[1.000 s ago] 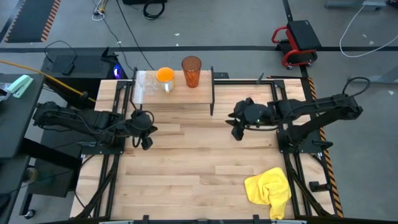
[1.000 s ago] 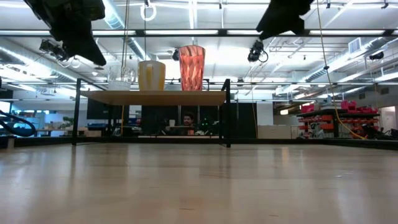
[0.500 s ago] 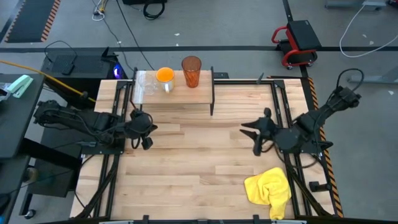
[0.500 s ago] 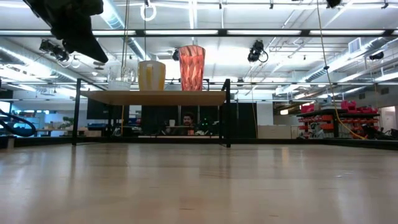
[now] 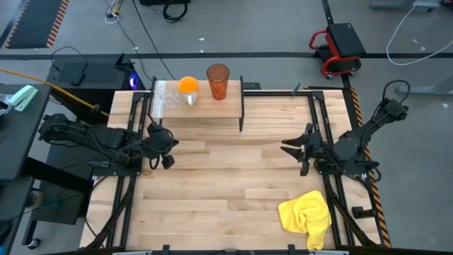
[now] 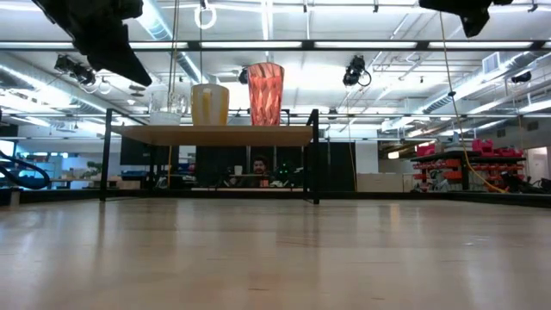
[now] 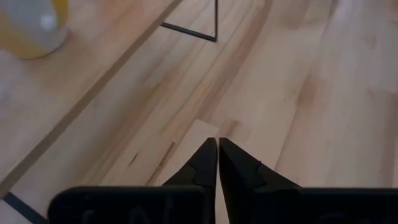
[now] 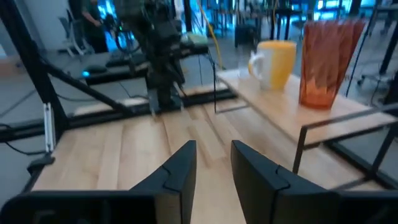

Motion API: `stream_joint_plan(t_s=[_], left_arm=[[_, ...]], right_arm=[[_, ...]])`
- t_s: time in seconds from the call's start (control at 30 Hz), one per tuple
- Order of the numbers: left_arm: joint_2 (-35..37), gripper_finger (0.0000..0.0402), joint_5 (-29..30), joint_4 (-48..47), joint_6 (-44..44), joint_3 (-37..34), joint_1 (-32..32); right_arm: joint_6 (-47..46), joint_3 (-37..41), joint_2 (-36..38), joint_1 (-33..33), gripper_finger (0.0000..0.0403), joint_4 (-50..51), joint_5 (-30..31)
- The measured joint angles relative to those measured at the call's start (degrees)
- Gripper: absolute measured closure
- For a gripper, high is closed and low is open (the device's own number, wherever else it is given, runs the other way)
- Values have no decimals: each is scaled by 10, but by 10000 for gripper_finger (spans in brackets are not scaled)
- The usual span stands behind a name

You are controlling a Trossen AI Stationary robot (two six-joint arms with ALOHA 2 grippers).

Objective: Stack small to large cups/mugs on shelf
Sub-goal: Return to Home Position

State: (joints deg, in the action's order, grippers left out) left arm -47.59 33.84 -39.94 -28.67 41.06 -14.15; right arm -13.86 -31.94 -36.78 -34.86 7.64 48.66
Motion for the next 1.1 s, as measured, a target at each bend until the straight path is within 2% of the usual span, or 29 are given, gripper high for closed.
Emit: stream_joint_plan(t_s=[0.17,0.3,0.63,0.87,1.1], left_arm=[[0,369,22,7,0,-12,0],[0,366,22,22,-1,-34,0],[0,376,22,52,9,-41,0],[0,367,22,61,13,-41,0],[0,372,22,61,13,-41,0]], right_arm=[[5,49,50,28,295,-31,-10],[9,101,80,48,296,-86,-46],[-7,162,87,74,295,-122,-53],[93,84,85,97,297,-153,-83],[142,-9,54,129,297,-134,-123]])
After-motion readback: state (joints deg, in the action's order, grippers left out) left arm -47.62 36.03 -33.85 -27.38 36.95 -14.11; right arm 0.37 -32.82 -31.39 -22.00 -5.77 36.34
